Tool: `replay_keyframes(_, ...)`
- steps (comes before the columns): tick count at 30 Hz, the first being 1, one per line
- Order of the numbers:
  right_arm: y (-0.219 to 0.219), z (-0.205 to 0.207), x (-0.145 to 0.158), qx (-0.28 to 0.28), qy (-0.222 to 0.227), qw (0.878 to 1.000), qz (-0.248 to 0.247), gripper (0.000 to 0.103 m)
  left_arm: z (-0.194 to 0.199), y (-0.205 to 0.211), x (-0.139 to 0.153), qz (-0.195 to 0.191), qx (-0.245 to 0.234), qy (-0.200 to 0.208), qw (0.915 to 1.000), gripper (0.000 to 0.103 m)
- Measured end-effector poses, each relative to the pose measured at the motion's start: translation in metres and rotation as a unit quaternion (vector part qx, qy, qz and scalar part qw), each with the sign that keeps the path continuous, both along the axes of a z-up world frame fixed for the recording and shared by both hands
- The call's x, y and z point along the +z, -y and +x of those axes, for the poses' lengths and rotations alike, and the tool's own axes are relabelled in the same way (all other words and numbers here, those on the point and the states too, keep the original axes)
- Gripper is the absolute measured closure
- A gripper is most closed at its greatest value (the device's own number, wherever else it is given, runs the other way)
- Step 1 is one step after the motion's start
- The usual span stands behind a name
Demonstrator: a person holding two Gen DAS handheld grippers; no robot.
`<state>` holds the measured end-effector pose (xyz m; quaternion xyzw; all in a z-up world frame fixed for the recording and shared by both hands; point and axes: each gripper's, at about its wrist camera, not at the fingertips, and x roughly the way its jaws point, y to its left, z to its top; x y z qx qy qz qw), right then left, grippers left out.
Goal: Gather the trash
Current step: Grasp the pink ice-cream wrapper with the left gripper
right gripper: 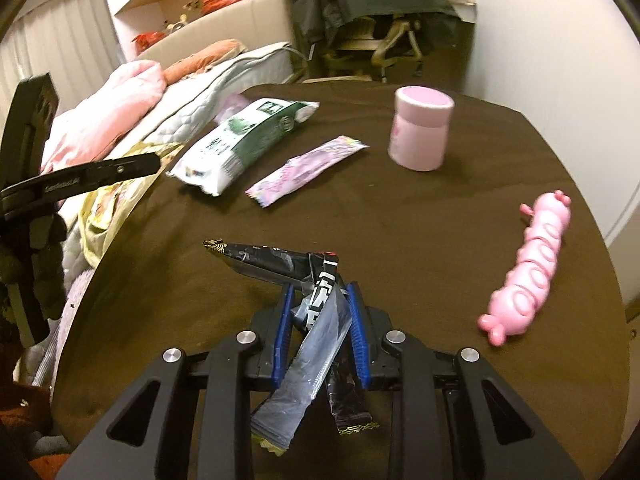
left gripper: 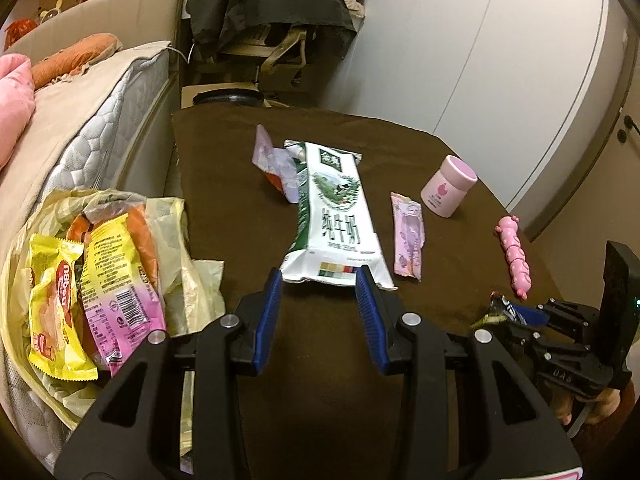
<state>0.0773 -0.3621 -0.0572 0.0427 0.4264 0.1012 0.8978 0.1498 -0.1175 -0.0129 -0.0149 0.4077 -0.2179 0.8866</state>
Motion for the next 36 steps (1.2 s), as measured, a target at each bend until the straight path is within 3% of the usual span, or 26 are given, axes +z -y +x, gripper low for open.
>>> replay_keyframes(11, 0.048, -0.01, 0.002, -0.063, 0.014, 0.998, 0.008, 0.078, -0.007, 0.037, 0.007, 0.011, -0.038, 0.012, 0.9992, 0.067)
replay_keyframes(19, 0.069, -0.022, -0.003, -0.078, 0.011, 0.997, 0.021, 0.078, 0.005, 0.103, -0.004, 0.028, -0.101, 0.02, 0.9943, 0.067)
replay_keyframes(26, 0.081, -0.028, -0.005, -0.084, 0.009, 0.996, 0.024, 0.078, 0.036, 0.151, -0.028, 0.114, -0.097, 0.01, 0.9886, 0.067)
replay_keyframes(31, 0.093, -0.03, -0.006, -0.103, 0.01, 0.994, 0.03, 0.078, 0.051, 0.164, -0.047, 0.126, -0.078, -0.028, 0.9886, 0.067)
replay_keyframes(34, 0.096, -0.03, -0.005, -0.111, 0.011, 0.993, 0.037, 0.078, 0.05, 0.165, -0.048, 0.128, -0.07, -0.027, 0.9889, 0.067)
replay_keyframes(36, 0.093, -0.028, -0.004, -0.11, 0.013, 0.993, 0.034, 0.078, 0.046, 0.165, -0.048, 0.129, -0.079, -0.029, 0.988, 0.095)
